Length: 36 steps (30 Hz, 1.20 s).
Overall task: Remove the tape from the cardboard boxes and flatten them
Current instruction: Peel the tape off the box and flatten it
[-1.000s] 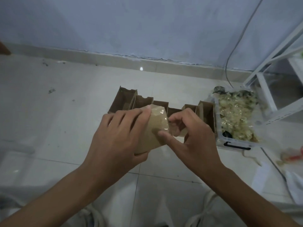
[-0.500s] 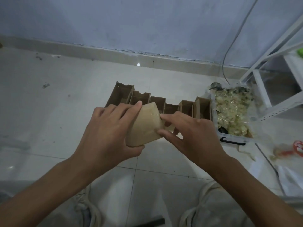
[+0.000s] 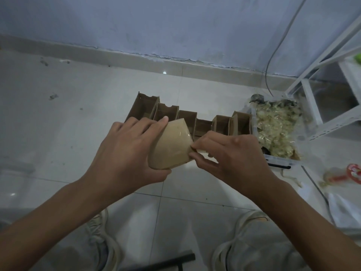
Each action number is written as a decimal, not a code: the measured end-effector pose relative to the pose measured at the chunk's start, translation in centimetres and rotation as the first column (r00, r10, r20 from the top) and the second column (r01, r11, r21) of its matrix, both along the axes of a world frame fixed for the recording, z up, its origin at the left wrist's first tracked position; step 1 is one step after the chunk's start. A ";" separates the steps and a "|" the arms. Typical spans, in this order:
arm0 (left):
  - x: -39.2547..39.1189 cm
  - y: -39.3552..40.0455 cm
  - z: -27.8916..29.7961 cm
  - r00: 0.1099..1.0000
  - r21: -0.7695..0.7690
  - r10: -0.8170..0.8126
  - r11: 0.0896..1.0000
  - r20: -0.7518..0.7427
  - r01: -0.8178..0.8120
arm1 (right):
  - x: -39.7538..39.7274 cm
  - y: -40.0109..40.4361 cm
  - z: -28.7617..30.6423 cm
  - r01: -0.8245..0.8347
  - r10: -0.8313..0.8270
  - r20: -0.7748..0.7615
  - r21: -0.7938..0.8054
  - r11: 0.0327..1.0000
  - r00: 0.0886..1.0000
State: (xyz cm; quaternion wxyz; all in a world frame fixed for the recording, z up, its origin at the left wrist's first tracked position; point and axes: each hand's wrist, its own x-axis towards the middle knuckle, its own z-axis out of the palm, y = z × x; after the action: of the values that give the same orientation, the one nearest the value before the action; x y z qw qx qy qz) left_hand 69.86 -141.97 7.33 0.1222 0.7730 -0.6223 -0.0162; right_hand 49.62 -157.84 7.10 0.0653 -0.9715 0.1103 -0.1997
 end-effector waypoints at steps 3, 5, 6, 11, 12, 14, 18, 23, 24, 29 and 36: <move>0.0 -0.1 0.0 1.000 -0.019 0.021 1.000 -0.020 -0.022 | 0.3 0.6 -0.2 0.071 -0.074 -0.036 -0.071 0.995 0.997; -0.1 -0.2 -0.1 1.000 -0.038 0.025 0.999 -0.018 -0.025 | 0.6 0.9 -0.4 0.107 -0.110 -0.038 -0.071 0.992 0.993; -0.1 -0.2 -0.1 1.000 -0.043 0.024 0.999 -0.019 -0.025 | 0.8 1.0 -0.7 0.117 -0.119 -0.038 -0.051 0.992 0.992; -0.1 -0.3 -0.6 1.000 -0.047 0.006 0.999 -0.018 -0.007 | 1.5 1.4 -2.0 0.130 -0.126 -0.034 0.125 0.984 0.991; 0.0 -0.3 -0.6 1.000 -0.046 0.013 0.999 -0.028 -0.014 | 1.4 1.3 -1.7 0.132 -0.132 -0.017 0.188 0.973 0.991; 0.2 -0.4 -0.3 0.997 -0.040 0.043 0.998 -0.061 -0.045 | 1.0 0.8 -1.0 0.110 -0.124 0.026 0.303 0.947 0.992; 0.5 -0.5 -0.1 0.995 -0.016 0.074 0.997 -0.066 -0.075 | 0.6 0.8 -0.4 0.092 -0.107 0.033 0.298 0.950 0.994; 0.3 -0.5 -0.4 0.999 -0.002 0.031 1.000 0.023 -0.031 | 0.7 0.3 -0.6 0.073 -0.075 -0.005 0.273 0.959 0.997; 0.2 -0.5 -0.5 0.999 0.006 0.035 0.999 0.021 -0.035 | 0.8 0.4 -0.7 0.077 -0.074 -0.023 0.213 0.974 0.997; -0.5 -0.5 -1.2 0.997 0.005 0.077 0.997 0.019 -0.078 | 1.0 1.3 -2.0 0.101 -0.110 -0.124 -0.075 0.992 0.986; -1.0 -0.4 -1.8 0.996 0.011 0.089 0.996 -0.019 -0.089 | 1.6 1.4 -2.8 0.120 -0.119 -0.023 0.084 0.989 0.993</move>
State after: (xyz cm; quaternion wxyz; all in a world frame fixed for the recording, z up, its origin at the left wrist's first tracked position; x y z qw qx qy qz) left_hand 68.90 -142.32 5.52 0.1251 0.8004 -0.5859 -0.0215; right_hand 51.23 -156.43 4.32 0.0935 -0.9612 0.1772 -0.1895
